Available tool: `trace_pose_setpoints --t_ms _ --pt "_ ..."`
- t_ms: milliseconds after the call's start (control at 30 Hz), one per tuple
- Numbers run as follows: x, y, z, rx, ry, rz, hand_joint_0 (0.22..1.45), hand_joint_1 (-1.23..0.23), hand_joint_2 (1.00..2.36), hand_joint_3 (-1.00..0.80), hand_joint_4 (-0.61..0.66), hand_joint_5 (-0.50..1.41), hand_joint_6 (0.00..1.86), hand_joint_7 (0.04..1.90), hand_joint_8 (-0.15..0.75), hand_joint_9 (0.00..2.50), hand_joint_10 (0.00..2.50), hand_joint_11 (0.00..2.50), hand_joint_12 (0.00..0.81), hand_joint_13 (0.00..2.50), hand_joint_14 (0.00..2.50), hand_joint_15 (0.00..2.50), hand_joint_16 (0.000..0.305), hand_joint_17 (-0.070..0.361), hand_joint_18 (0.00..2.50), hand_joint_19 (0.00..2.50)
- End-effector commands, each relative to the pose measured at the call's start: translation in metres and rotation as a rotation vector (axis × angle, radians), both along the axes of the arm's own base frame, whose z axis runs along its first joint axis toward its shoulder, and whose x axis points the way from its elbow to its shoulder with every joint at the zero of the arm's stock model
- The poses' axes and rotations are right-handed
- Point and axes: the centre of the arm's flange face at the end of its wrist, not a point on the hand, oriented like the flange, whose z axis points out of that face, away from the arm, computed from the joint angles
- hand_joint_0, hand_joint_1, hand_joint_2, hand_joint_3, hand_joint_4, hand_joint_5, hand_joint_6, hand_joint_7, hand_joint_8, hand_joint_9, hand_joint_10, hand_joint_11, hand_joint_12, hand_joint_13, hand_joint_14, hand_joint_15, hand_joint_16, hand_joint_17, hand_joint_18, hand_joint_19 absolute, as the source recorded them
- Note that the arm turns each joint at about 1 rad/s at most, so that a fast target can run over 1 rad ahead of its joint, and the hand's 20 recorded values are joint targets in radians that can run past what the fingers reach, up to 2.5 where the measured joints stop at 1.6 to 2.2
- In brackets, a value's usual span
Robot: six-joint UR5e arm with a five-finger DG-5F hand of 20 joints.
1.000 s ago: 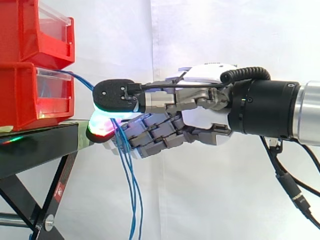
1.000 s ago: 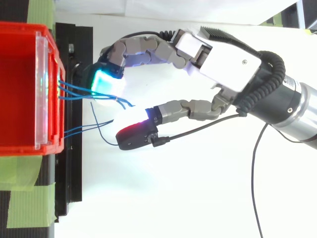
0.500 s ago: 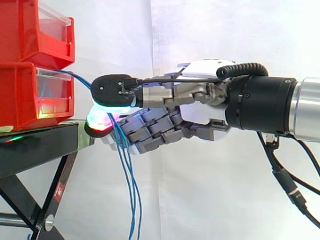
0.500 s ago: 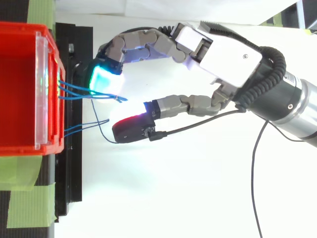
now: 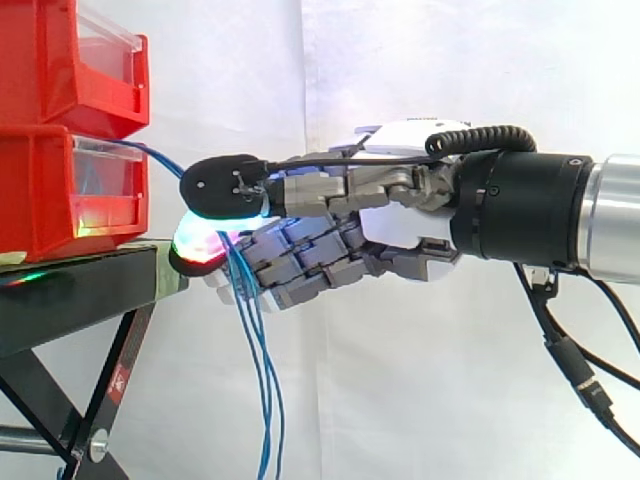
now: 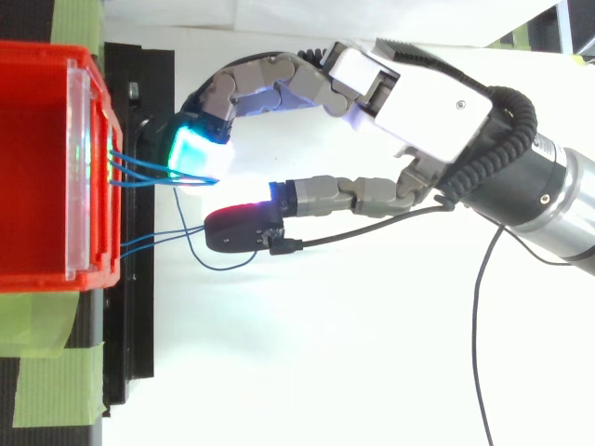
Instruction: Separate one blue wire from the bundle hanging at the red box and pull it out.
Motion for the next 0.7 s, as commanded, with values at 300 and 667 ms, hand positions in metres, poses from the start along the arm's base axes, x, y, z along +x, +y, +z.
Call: trace_pose_setpoints --t_ms 300,667 --pt "0.004 0.005 0.01 0.001 -0.003 0.005 0.59 -0.73 1.02 -0.16 0.15 -0.16 0.85 0.88 0.346 0.77 0.01 0.38 0.404 0.64 0.01 0.36 0.051 0.115 0.57 0.23" --pt "0.004 0.009 0.01 0.074 0.031 0.052 0.59 -0.73 1.02 -0.11 0.15 -0.15 0.86 0.92 0.392 0.92 0.02 0.49 0.428 0.79 0.02 0.42 0.051 0.115 0.64 0.2"
